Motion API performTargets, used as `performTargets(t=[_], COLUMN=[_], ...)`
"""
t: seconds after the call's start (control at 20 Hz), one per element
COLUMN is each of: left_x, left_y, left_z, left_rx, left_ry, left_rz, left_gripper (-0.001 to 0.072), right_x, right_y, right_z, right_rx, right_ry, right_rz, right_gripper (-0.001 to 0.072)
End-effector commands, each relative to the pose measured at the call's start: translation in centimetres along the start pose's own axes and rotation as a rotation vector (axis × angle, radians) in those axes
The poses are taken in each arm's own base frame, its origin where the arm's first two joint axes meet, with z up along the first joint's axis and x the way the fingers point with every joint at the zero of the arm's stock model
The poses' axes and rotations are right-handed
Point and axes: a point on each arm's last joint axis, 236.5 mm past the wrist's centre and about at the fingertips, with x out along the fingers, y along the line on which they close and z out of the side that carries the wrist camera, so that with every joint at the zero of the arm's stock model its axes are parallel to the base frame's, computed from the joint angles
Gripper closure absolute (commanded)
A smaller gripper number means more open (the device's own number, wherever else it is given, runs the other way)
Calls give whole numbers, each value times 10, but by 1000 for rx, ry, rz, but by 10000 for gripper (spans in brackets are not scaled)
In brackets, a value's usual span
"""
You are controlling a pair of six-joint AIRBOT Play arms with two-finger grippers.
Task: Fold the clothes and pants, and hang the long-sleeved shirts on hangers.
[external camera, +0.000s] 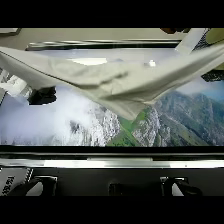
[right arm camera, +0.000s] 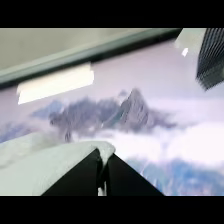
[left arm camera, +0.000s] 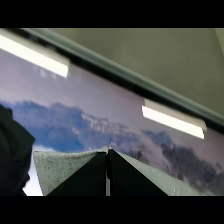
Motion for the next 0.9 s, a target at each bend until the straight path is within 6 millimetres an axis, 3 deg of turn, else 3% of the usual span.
performTargets(t=[0.0,0.1,0.25,0.35,0.4,0.5,0.6,0.7,0.85], left_x=[-98,-127,-155,-156,-150,-122,-79,-30,43], left_y=[-7,-12,5,12,17,26,31,49,82], left_z=[65,64,57,48,40,12,-27,-81,-175], left_rx=[-9,-13,-103,-104,-109,-132,-113,-122,-129], left_ry=[-259,-279,-283,-250,-213,-89,65,236,455], left_rz=[76,75,154,190,205,228,212,243,299], left_gripper=[693,693,693,693,693,692,692,692,692], right_x=[-105,-141,-181,-184,-174,-128,-61,11,115], right_y=[1,9,11,10,7,-3,-7,-12,-37], right_z=[77,87,101,101,95,67,20,-35,-123], right_rx=[-35,-40,-7,48,85,192,251,303,370], right_ry=[-309,-386,-498,-503,-467,-300,-48,210,518], right_rz=[-87,-70,-77,-69,-71,-85,-86,-84,-136], right_gripper=[678,677,677,677,677,677,676,676,676])
